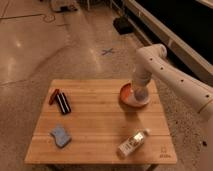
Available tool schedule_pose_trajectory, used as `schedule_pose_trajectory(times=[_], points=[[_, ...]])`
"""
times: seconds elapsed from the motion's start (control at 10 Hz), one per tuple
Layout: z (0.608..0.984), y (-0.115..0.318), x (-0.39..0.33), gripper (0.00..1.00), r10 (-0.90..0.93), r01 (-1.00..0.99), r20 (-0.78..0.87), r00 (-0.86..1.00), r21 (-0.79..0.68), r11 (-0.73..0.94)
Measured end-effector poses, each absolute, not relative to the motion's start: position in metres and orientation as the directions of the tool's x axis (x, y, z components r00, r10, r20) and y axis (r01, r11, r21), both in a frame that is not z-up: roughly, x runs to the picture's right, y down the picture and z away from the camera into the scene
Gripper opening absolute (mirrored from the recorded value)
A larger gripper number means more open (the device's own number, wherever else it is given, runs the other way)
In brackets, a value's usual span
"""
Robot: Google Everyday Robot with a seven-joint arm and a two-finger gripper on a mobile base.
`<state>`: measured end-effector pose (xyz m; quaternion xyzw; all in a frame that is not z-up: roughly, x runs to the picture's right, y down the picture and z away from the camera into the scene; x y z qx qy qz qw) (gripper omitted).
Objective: Place the ceramic cup in the ceramic bowl
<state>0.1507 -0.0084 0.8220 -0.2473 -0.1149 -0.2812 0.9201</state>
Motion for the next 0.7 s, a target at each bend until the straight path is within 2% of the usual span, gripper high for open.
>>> schedule_pose_trajectory(times=[0.1, 0.7], points=[[0.827, -0.012, 0.146, 0.62, -0.462, 0.575, 0.351, 0.815, -0.387, 0.721], [0.837, -0.002, 0.141, 0.62, -0.484, 0.595, 0.351, 0.801, -0.384, 0.706]])
